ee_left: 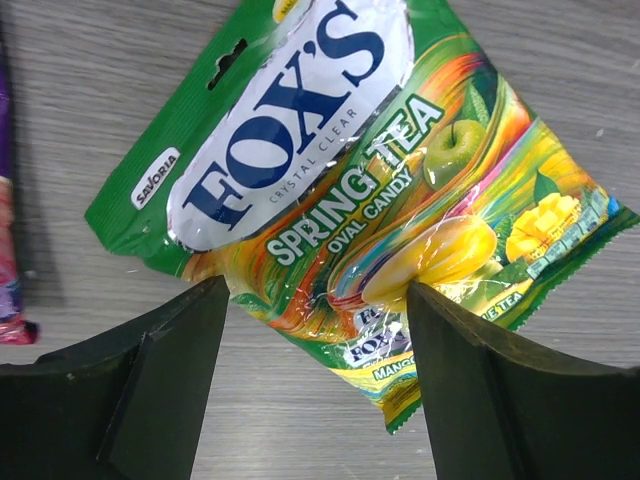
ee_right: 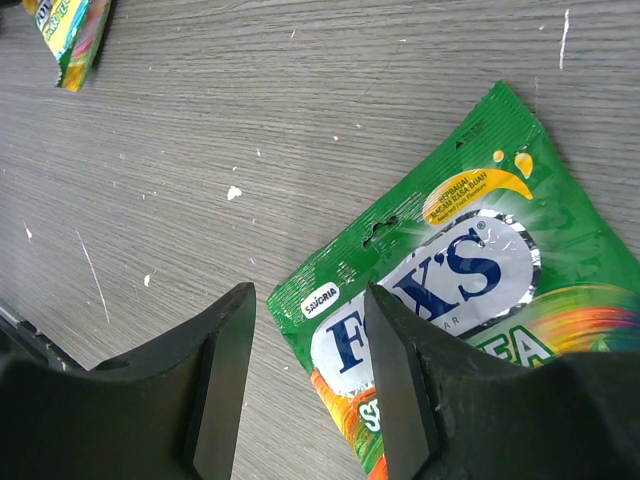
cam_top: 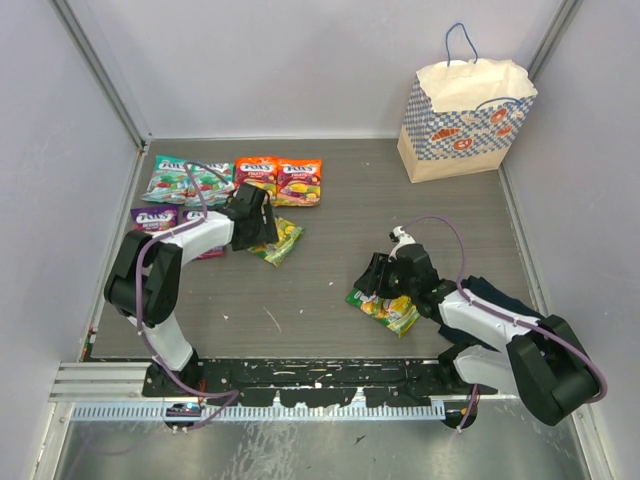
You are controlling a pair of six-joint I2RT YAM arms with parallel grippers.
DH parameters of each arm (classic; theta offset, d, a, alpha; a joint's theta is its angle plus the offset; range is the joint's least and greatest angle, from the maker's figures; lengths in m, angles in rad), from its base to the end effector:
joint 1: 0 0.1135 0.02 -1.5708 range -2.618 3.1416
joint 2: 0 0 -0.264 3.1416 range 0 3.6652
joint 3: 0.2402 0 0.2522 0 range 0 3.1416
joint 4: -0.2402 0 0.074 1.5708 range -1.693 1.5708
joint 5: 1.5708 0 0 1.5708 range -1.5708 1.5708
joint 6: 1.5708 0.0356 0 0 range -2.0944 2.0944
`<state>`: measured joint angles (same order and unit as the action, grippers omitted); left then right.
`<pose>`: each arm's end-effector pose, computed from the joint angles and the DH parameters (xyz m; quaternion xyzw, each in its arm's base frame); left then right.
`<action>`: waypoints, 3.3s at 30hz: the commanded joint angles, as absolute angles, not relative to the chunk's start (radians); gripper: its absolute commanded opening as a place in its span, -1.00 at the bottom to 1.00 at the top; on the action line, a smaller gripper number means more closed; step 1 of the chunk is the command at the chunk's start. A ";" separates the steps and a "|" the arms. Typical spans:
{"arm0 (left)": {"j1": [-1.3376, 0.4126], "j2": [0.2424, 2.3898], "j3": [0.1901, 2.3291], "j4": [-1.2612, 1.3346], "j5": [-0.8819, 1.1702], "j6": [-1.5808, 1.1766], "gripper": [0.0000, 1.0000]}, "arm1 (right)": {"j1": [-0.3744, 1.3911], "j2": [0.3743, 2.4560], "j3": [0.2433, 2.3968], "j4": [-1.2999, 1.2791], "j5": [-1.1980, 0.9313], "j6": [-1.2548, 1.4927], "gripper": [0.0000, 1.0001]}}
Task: Take the snacks out of the paper bag
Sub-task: Adjust the snack at the center of the board.
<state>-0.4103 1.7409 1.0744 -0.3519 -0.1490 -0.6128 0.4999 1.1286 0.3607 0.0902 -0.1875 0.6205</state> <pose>0.3245 -0.1354 0.1764 -0.1172 0.9525 -0.0707 0.2722 0.1810 0.1064 0.1568 0.0138 0.8988 0.3000 0.3194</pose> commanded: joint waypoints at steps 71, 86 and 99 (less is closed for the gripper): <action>-0.389 1.561 1.260 -0.727 -0.036 -0.224 0.94 | 0.496 0.955 0.340 0.170 -0.282 0.600 1.00; -0.405 1.732 1.245 -0.655 -0.185 -0.304 0.89 | 0.497 0.989 0.359 0.164 -0.296 0.603 1.00; -0.404 1.923 1.370 -0.664 -0.223 -0.242 0.91 | 0.496 1.003 0.362 0.163 -0.291 0.603 1.00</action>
<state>-0.4038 1.8748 1.3121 -0.6872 -0.1814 -0.2718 0.4999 0.9955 0.3363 0.1341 -0.2863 0.6037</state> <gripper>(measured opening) 0.951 0.999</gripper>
